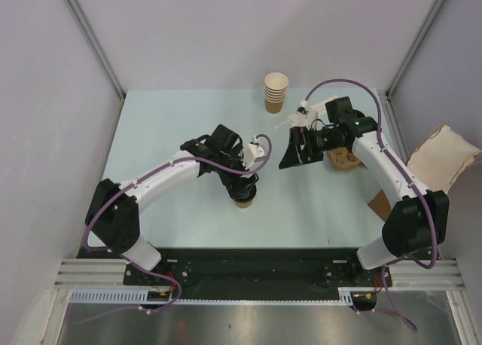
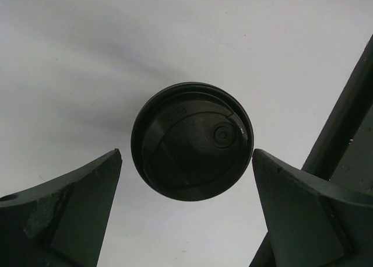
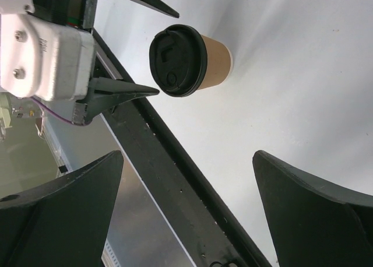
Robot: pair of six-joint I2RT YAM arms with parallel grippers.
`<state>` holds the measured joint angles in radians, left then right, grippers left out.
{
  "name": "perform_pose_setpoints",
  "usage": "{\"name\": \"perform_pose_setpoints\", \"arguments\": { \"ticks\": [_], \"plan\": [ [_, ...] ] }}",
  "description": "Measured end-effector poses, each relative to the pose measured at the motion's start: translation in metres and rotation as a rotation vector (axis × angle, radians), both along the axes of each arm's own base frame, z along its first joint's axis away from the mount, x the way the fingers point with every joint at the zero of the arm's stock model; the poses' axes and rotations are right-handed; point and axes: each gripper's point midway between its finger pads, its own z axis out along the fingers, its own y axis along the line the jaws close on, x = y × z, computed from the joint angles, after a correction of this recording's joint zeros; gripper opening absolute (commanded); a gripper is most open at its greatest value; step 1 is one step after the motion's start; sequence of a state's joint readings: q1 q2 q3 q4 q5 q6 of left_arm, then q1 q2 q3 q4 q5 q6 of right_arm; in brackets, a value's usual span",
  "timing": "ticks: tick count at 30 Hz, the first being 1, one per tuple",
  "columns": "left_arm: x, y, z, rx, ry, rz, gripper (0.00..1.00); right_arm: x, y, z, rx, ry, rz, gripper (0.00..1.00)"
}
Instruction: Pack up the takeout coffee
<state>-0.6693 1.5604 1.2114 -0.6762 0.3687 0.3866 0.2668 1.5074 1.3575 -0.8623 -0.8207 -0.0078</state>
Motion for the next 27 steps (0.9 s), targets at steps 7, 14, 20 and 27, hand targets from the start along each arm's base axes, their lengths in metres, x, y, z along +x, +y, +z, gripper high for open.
{"name": "perform_pose_setpoints", "arguments": {
  "ticks": [7,14,20,27],
  "plan": [
    [0.002,-0.004,-0.009,0.015,-0.001,-0.013,0.99,-0.001,0.001,0.001,0.006,0.001,0.004,1.0],
    [0.004,-0.004,-0.015,0.028,-0.018,-0.006,0.92,0.0,0.002,0.001,0.012,0.01,-0.002,1.0],
    [0.003,-0.006,-0.017,0.026,-0.024,-0.013,0.79,0.001,0.001,0.001,0.016,0.016,-0.005,1.0],
    [0.002,-0.007,-0.017,0.027,-0.029,-0.013,0.54,0.001,0.001,0.002,0.023,0.022,-0.01,1.0]
  ]
}}
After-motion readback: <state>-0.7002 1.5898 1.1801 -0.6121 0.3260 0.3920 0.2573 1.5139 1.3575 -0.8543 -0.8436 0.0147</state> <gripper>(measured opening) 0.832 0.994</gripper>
